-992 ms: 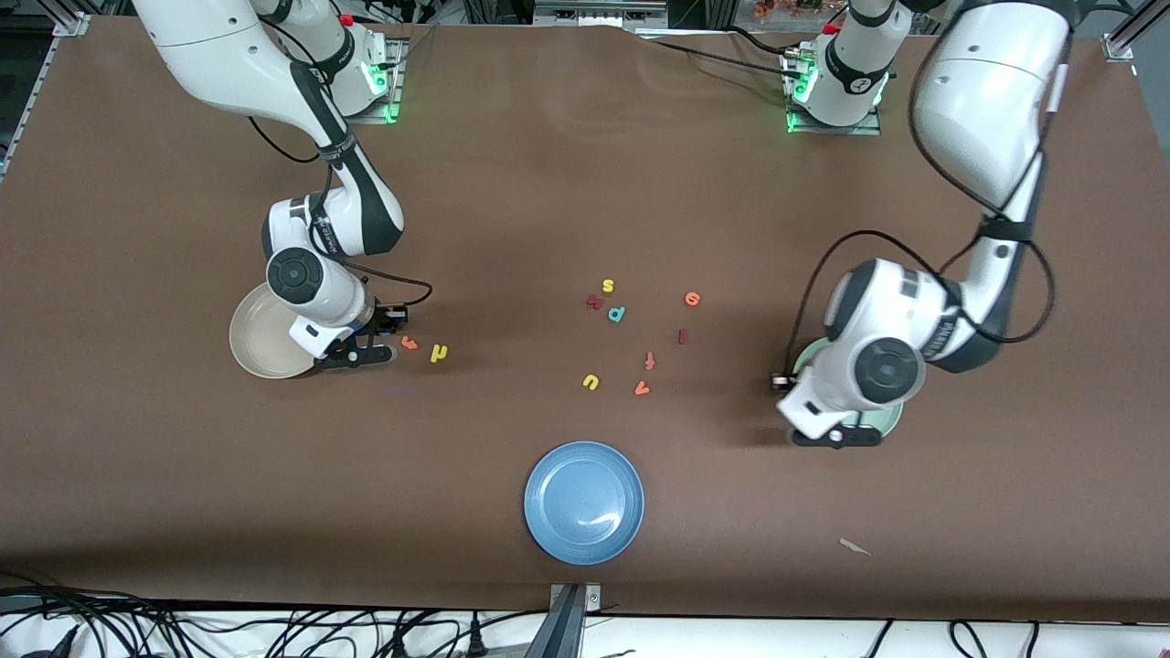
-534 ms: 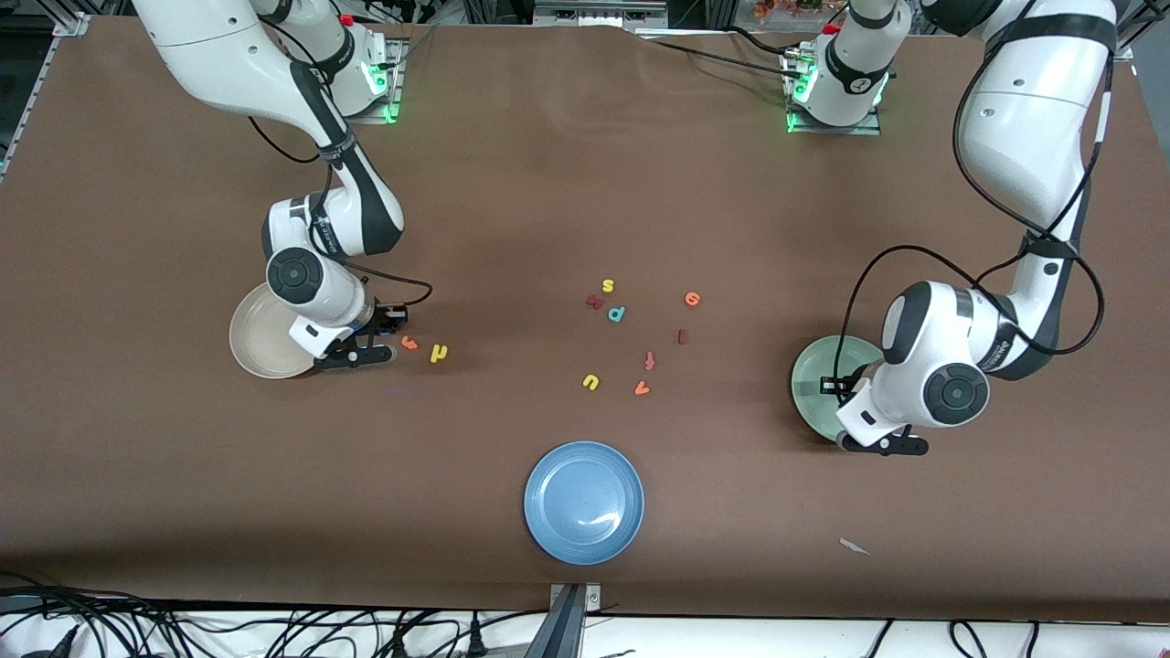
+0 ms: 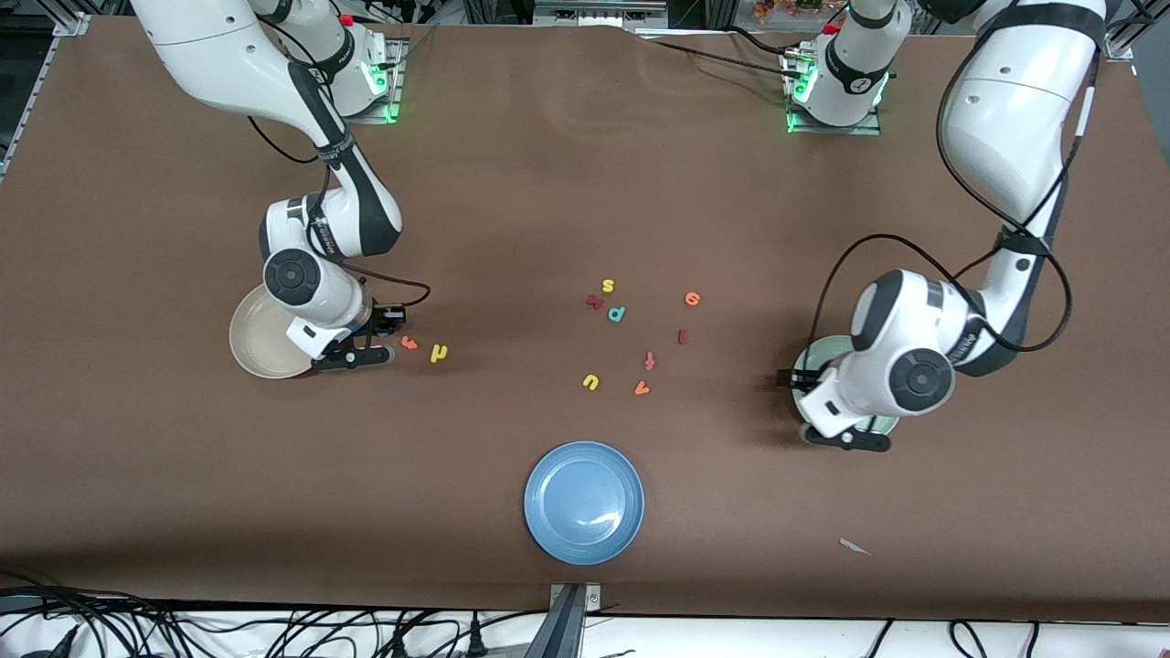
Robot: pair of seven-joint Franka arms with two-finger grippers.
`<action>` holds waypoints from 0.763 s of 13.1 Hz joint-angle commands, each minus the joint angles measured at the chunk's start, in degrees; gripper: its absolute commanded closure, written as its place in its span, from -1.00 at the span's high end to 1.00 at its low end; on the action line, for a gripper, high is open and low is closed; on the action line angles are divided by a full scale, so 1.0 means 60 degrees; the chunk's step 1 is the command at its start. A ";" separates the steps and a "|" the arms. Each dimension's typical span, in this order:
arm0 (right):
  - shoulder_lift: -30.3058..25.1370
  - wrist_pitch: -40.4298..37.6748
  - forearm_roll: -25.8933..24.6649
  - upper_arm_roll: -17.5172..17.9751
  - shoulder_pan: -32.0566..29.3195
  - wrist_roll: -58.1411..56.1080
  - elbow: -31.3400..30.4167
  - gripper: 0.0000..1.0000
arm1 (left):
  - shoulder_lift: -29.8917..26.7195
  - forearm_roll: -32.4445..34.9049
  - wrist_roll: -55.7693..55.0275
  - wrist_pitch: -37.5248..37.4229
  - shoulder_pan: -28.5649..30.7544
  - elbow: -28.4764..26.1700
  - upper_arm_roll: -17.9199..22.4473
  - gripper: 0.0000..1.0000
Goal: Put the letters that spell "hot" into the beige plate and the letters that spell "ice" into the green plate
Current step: 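Place the blue ring on the beige plate while the left gripper reaches the red letter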
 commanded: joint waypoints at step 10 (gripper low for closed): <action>-0.0329 -0.3601 0.0155 -0.2264 -0.0565 -0.2560 0.1591 -0.82 | 0.0286 0.0257 -0.1854 0.2305 -0.2332 -0.1450 -0.0353 0.45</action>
